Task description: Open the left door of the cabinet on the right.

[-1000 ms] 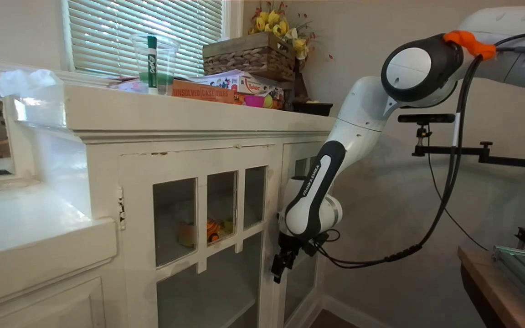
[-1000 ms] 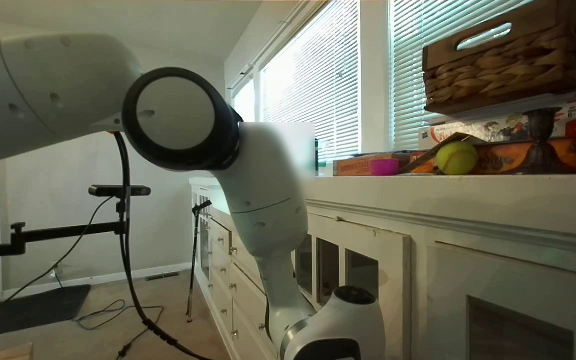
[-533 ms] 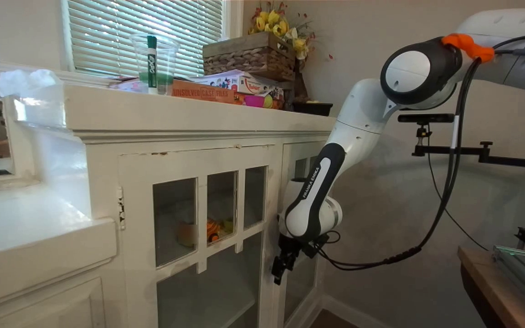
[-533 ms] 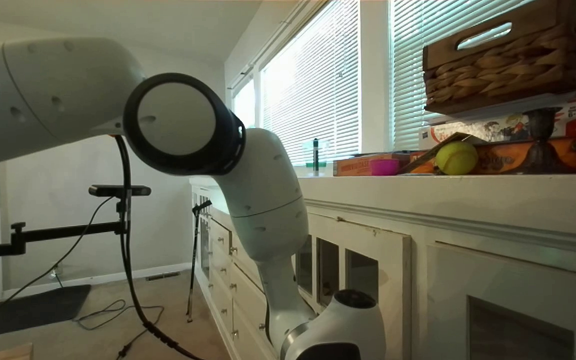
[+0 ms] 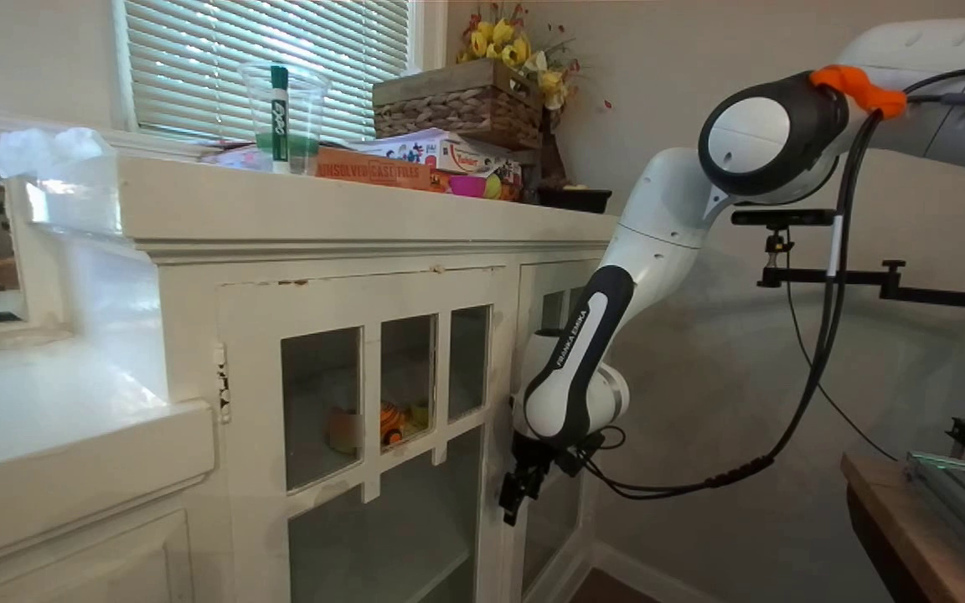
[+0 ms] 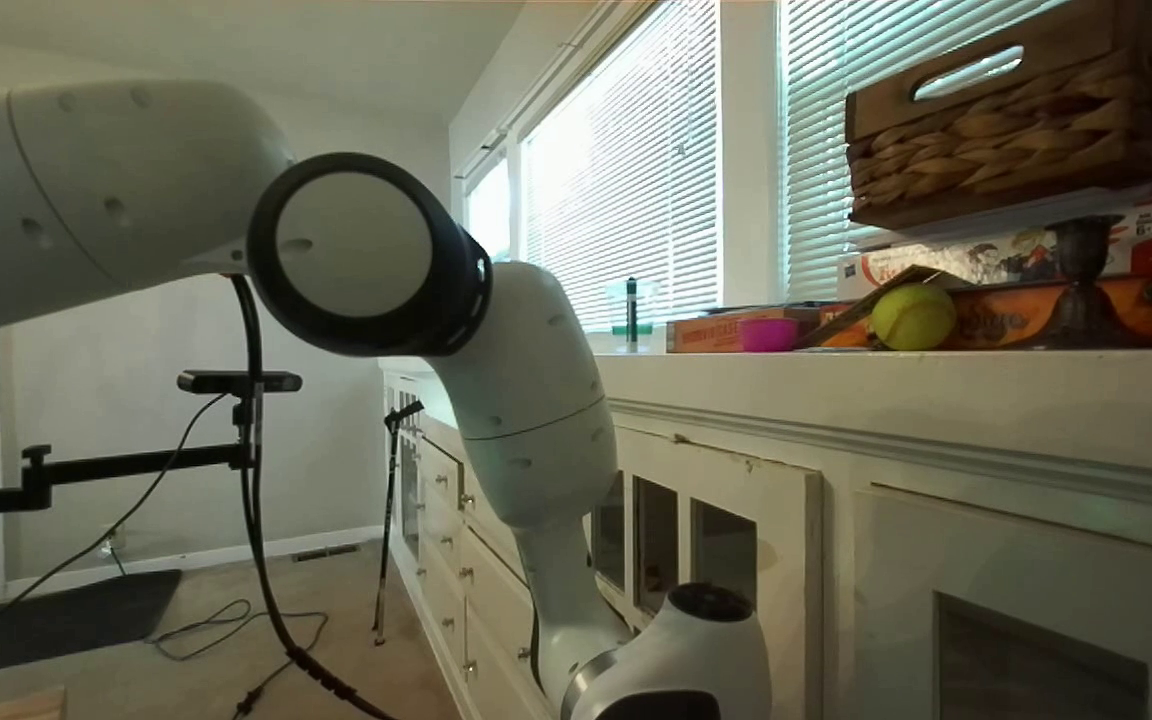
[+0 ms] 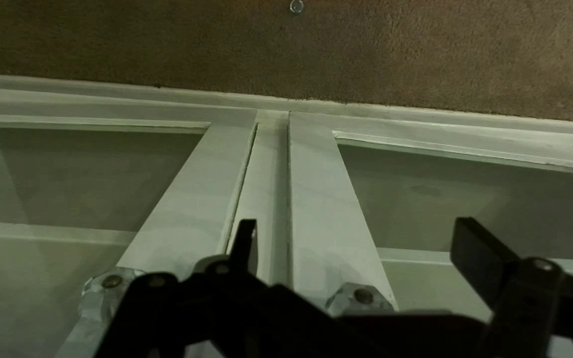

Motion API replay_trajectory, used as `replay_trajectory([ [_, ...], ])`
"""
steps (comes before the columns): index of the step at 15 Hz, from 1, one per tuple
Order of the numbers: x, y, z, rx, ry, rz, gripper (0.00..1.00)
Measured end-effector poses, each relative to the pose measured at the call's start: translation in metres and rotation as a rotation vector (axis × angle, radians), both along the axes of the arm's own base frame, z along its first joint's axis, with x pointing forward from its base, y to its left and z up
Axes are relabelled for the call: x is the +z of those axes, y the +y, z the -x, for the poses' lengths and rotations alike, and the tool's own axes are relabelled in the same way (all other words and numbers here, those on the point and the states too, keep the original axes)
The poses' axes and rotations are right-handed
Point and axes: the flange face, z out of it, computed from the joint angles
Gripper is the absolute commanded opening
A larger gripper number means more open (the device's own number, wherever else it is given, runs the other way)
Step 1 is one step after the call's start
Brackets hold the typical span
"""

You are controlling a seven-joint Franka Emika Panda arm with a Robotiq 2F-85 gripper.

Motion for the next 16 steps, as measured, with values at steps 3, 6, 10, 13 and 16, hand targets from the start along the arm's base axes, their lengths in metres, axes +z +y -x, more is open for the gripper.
replay_trajectory([
  [3, 0.0013, -0.0013, -0.0015, -0.002, -0.010, 0.003, 1.00],
  [6, 0.0033, -0.0022, -0.0037, -0.002, -0.021, 0.006, 1.00],
  [10, 0.0048, -0.0022, -0.0058, -0.004, -0.030, 0.005, 1.00],
  [13, 0.0054, -0.0022, -0.0066, -0.004, -0.032, 0.005, 0.68],
  [16, 0.0054, -0.0022, -0.0067, -0.004, -0.033, 0.005, 0.44],
])
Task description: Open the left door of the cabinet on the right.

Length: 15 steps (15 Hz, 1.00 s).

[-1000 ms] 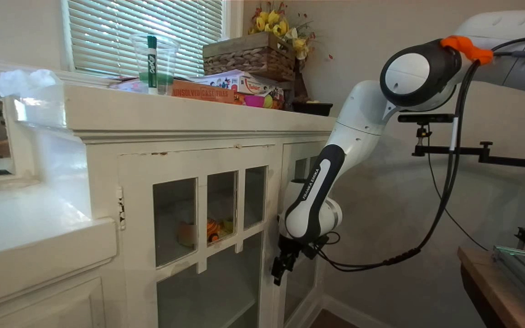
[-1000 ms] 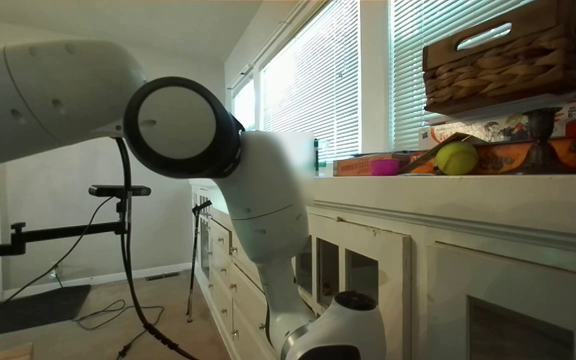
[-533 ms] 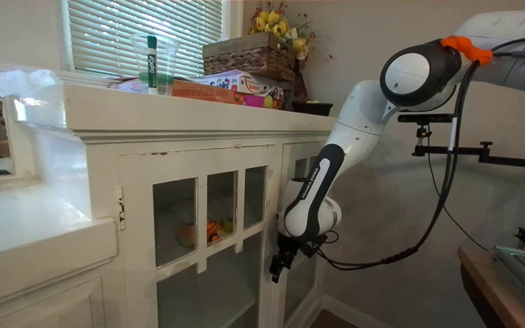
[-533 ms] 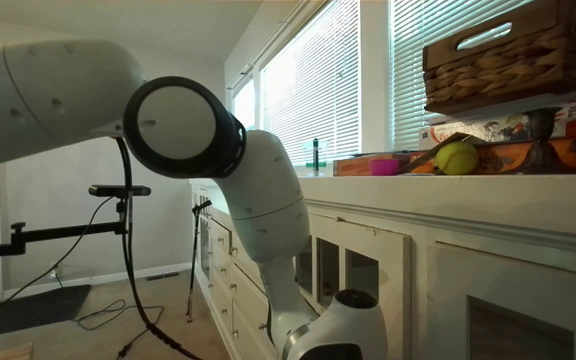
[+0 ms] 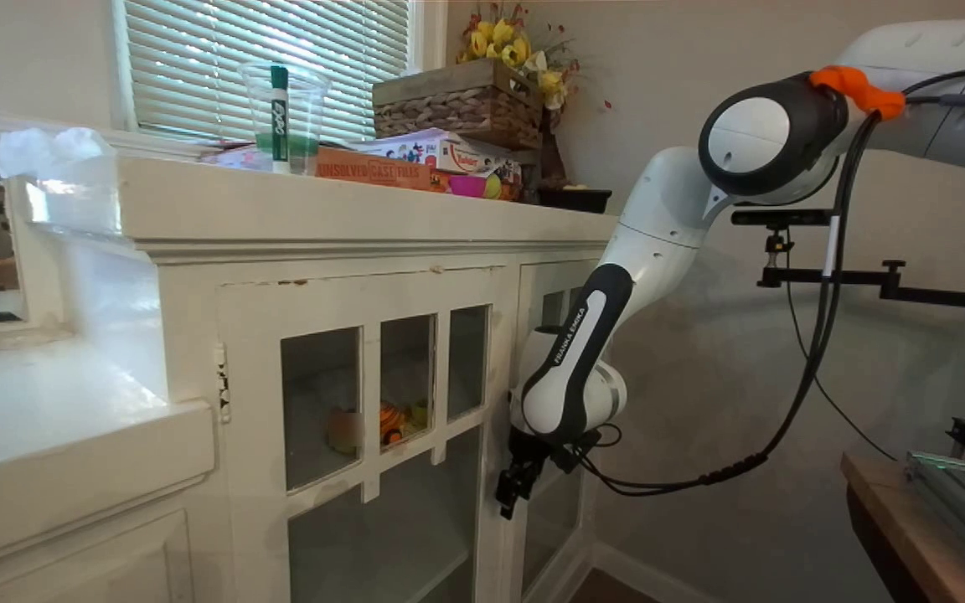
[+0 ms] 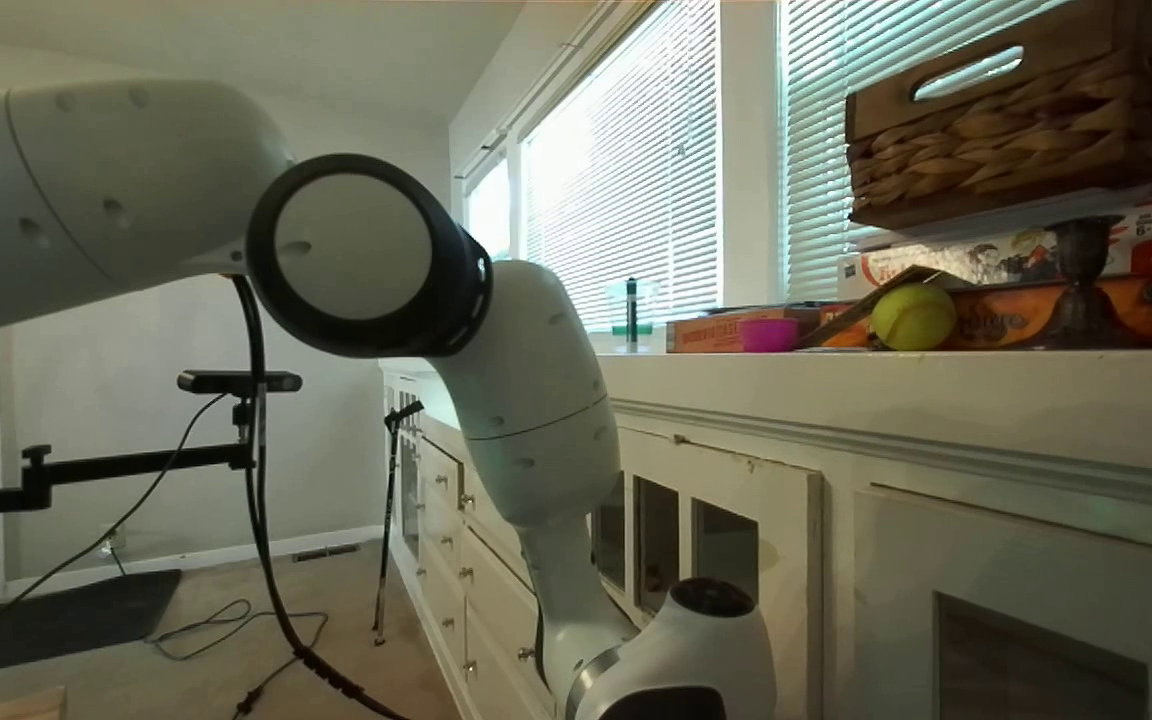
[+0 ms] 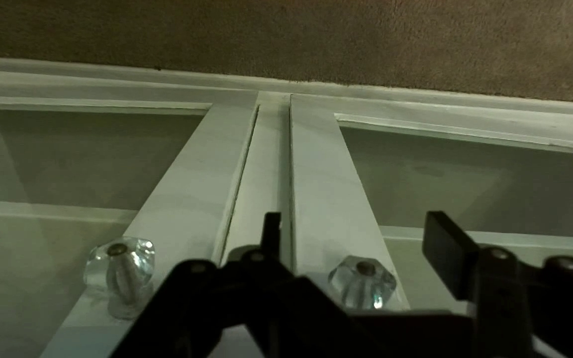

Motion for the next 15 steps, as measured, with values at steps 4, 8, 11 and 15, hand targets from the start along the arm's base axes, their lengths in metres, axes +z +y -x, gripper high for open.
replay_trajectory([
  [4, 0.0000, 0.0000, 0.0000, 0.000, 0.000, 0.000, 0.17],
  [8, 0.0003, 0.0001, -0.0005, 0.000, -0.002, 0.000, 0.00],
  [11, 0.0011, 0.0006, -0.0014, 0.000, -0.010, 0.002, 0.27],
  [15, 0.0029, 0.0030, -0.0036, 0.002, -0.027, 0.003, 0.54],
])
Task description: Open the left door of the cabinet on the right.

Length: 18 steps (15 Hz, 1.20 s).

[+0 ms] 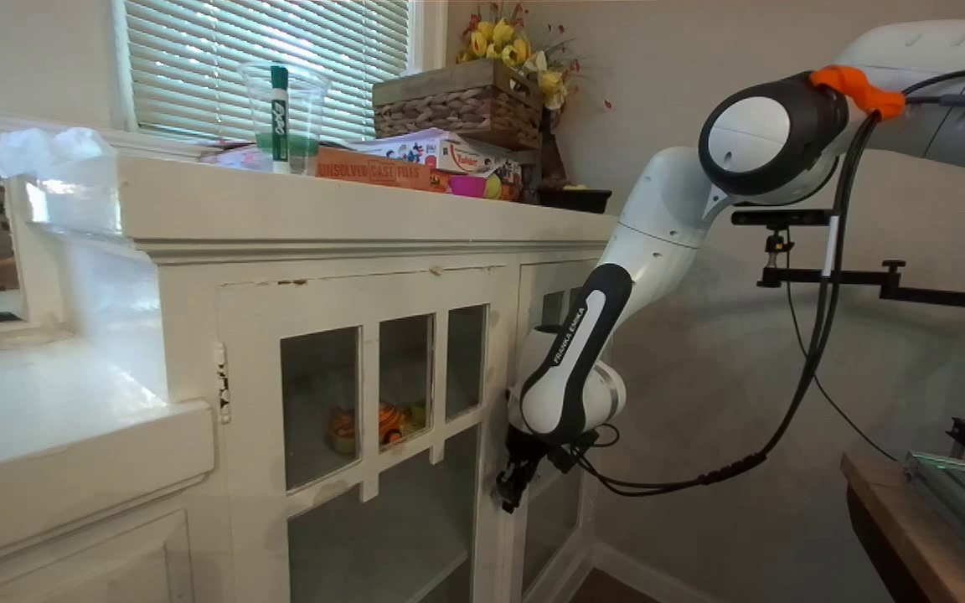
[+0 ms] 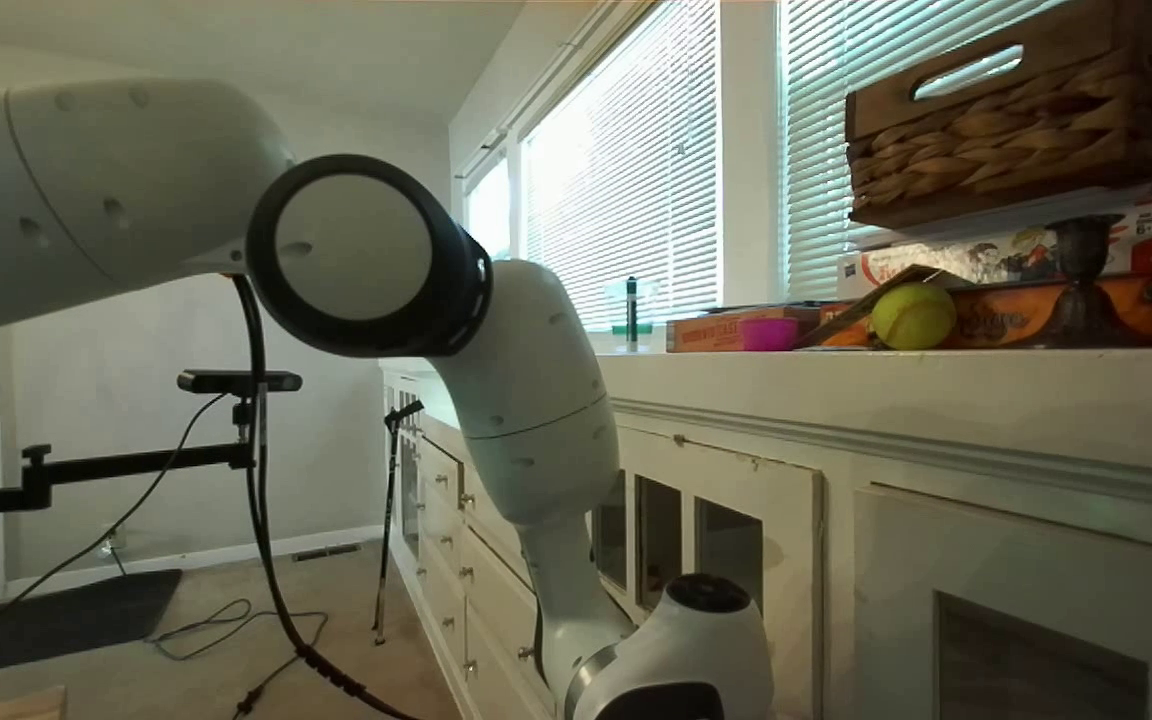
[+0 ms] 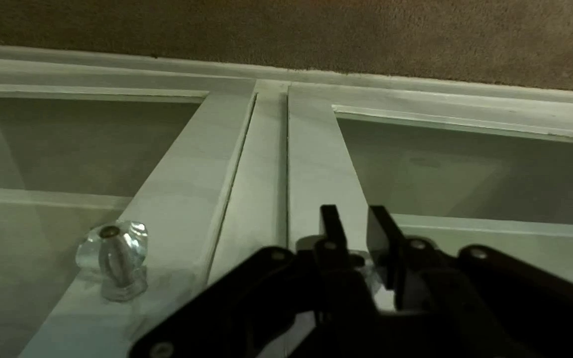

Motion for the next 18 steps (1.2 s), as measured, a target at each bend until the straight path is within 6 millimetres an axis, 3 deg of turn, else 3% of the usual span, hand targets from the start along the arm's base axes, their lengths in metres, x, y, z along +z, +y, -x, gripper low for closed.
replay_trajectory([
  [6, 0.0046, 0.0002, -0.0037, -0.001, -0.041, 0.010, 0.96],
  [7, 0.0048, 0.0002, -0.0038, -0.001, -0.043, 0.011, 0.65],
  [8, 0.0048, 0.0002, -0.0038, -0.001, -0.043, 0.011, 0.57],
  [10, 0.0049, 0.0002, -0.0039, -0.001, -0.044, 0.011, 0.50],
  [15, 0.0057, 0.0005, -0.0045, -0.005, -0.057, 0.009, 0.12],
  [18, 0.0058, -0.0003, -0.0035, -0.008, -0.070, 0.012, 0.09],
])
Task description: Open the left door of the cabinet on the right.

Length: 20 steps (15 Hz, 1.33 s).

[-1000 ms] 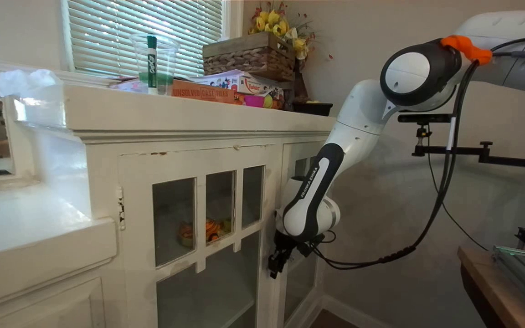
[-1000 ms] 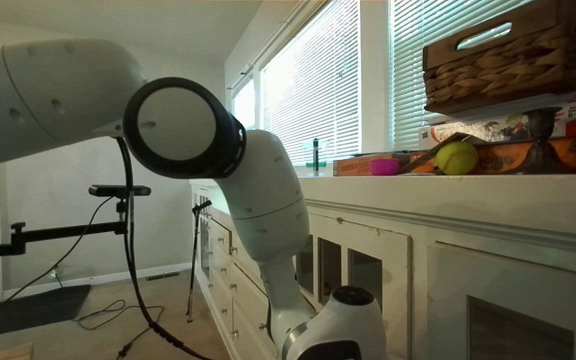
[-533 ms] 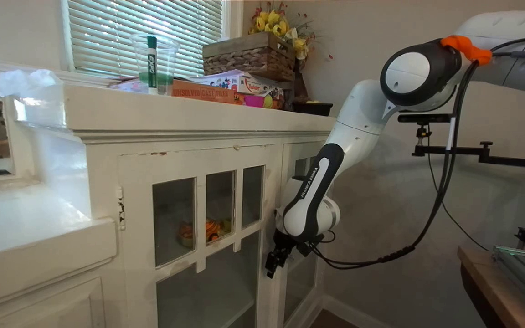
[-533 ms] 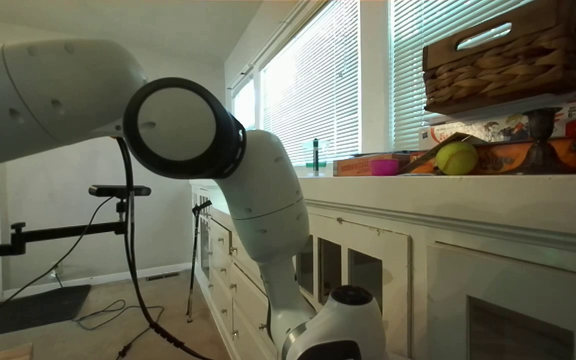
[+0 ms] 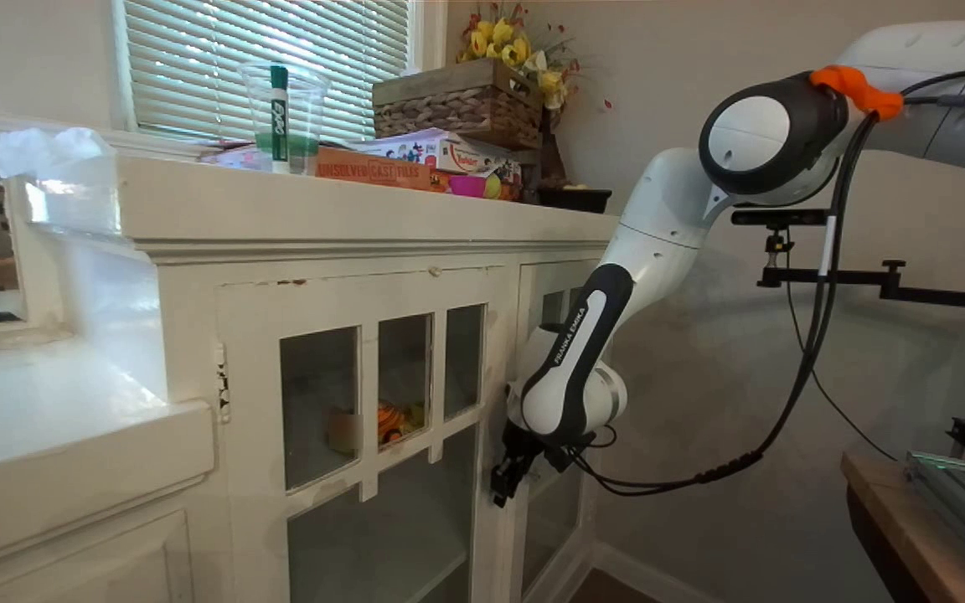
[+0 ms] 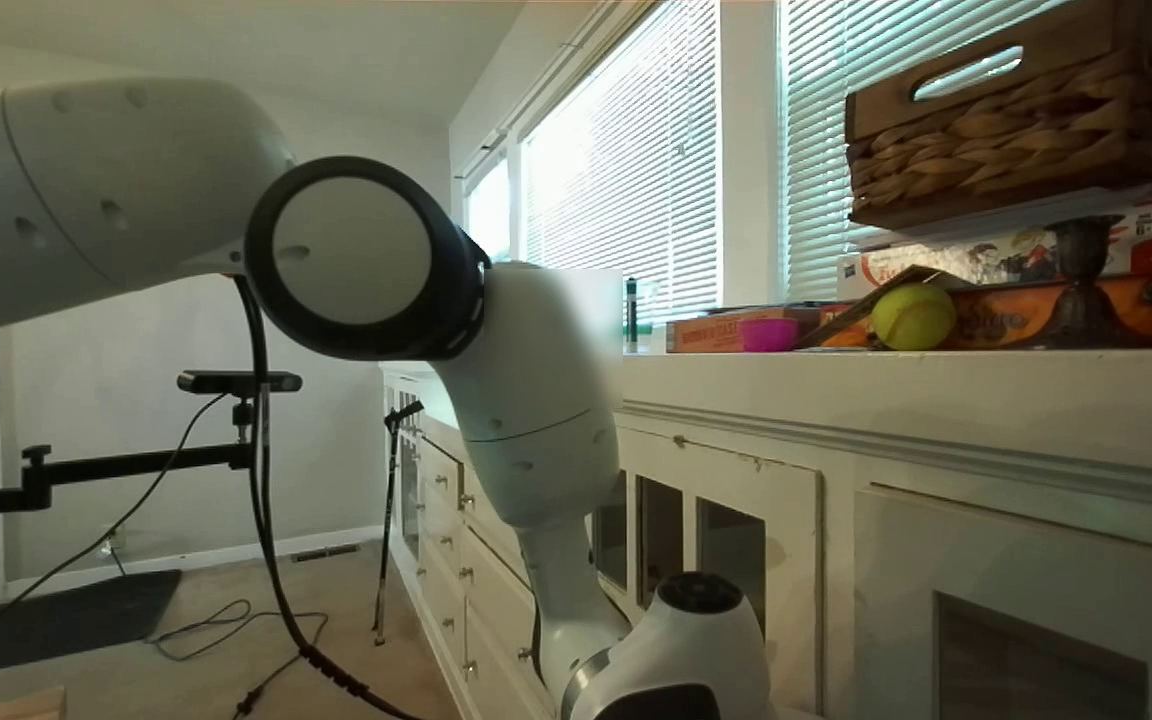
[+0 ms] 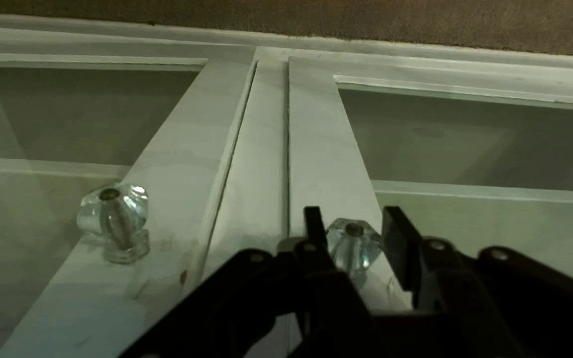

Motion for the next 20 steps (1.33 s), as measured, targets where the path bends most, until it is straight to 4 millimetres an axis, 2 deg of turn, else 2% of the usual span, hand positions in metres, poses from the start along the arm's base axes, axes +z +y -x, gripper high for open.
replay_trajectory([
  [7, 0.000, 0.001, 0.002, 0.007, 0.012, -0.003, 0.09],
  [15, 0.002, 0.007, 0.031, 0.047, 0.059, -0.028, 0.09],
  [17, -0.001, 0.036, 0.040, 0.117, 0.098, -0.029, 0.09],
  [20, -0.007, 0.103, 0.046, 0.247, 0.147, -0.021, 0.09],
])
